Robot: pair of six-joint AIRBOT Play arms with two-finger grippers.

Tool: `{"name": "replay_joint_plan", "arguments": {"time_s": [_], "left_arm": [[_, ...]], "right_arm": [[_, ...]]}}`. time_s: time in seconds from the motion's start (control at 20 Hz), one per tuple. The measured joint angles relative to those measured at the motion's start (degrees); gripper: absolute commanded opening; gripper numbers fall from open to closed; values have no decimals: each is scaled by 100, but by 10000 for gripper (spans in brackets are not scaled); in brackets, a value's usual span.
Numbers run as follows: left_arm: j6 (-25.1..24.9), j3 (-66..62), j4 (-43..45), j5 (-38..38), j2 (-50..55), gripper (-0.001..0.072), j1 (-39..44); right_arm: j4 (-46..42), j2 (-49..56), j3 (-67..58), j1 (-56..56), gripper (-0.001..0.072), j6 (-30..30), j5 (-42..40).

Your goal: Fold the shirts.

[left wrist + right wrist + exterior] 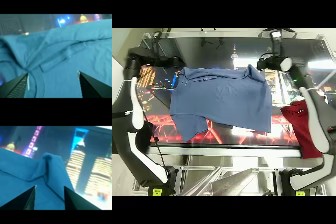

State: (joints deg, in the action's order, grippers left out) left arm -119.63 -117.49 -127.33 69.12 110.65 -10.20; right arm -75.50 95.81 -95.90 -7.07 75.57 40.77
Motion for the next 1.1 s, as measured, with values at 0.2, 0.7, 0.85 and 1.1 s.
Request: {"name": "replay_joint_plan", "arguments": {"time_s": [0.2, 0.7, 0.85, 1.1], "left_arm": [[330, 791, 28, 826, -811, 697, -691], [162, 5187, 0, 1016, -2070, 695, -2090], [28, 5534, -11, 479, -2033, 649, -2087], [-136, 5014, -216, 463, -1353, 648, -1690]], "right_arm": [[-50, -887, 317, 756, 366, 208, 1556], [1491, -2677, 4089, 2828, 364, 46, 2957], [2011, -2758, 4680, 2990, 364, -234, 2990], [2343, -2767, 5049, 3042, 365, -431, 2966]]}}
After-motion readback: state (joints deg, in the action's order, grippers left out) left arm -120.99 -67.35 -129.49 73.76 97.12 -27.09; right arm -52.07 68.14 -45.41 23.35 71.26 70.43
